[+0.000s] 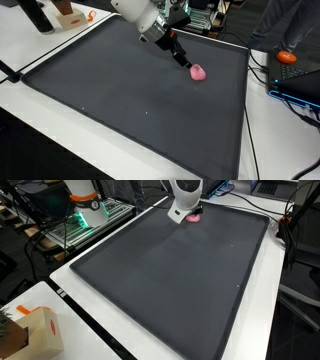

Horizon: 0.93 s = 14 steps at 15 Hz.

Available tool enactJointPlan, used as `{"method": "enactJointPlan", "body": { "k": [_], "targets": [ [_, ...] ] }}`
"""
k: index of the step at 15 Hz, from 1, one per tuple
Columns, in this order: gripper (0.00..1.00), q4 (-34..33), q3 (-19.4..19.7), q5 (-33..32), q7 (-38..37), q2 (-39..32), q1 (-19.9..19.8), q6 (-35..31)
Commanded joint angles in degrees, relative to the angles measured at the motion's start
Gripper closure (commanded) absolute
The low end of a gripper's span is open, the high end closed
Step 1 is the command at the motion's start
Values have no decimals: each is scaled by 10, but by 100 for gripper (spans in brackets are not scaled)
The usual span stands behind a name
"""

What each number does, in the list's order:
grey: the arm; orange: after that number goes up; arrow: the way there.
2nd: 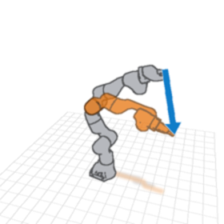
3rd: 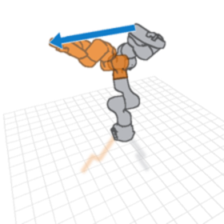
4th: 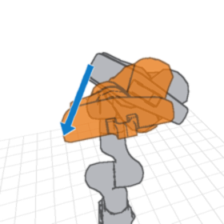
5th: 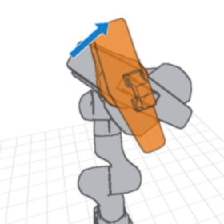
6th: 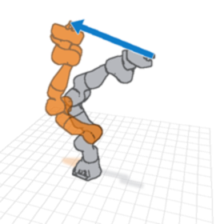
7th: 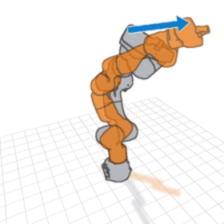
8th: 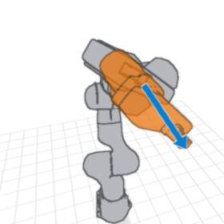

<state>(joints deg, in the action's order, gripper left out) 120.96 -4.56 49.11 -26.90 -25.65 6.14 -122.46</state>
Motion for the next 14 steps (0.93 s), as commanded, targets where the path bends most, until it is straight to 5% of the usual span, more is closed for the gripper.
{"method": "enactJointPlan", "body": {
  "k": [1, 14],
  "targets": [
    [0, 49, 6, 30, -2, 35, 6, -35],
    [0, 76, 6, 43, -11, 47, 11, -65]
  ]
}}
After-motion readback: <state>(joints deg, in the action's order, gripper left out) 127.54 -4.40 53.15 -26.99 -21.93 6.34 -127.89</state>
